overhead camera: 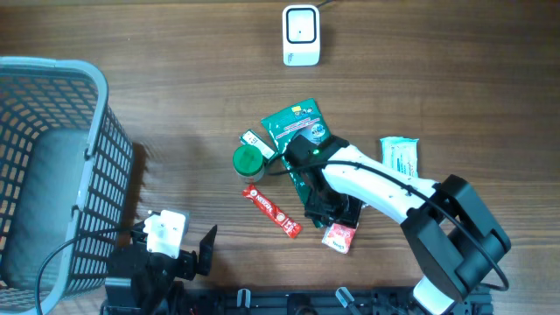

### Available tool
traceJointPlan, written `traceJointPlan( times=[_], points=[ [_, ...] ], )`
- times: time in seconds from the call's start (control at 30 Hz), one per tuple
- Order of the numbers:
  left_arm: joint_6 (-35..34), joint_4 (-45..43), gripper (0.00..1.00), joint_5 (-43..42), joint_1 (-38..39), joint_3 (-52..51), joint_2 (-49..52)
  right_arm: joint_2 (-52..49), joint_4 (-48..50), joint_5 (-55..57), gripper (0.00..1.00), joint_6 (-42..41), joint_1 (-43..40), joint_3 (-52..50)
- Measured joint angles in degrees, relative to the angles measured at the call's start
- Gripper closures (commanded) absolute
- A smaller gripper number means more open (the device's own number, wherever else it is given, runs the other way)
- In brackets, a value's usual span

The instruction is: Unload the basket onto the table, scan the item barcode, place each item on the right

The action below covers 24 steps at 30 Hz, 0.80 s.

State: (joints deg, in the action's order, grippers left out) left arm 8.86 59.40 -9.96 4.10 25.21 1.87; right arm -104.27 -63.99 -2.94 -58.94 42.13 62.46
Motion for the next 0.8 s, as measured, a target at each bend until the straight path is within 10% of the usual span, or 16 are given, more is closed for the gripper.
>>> traceJointPlan(
  times=[0.1,0.33,0.8],
  points=[
    [0.0,0.0,0.0,0.0,0.0,0.0,0.0,0.0,0.4,0.0,0.42,-0.5,0.0,-2.3],
    [0.0,0.0,0.0,0.0,0.0,0.0,0.0,0.0,1.6,-2.1,0.95,-1.3,-0.1,-4.2],
    [0.0,0.0,0.0,0.0,0.0,0.0,0.0,-0.1,-5.5,-57.7,0.96,1.1,-13.9,-4.2]
  ],
)
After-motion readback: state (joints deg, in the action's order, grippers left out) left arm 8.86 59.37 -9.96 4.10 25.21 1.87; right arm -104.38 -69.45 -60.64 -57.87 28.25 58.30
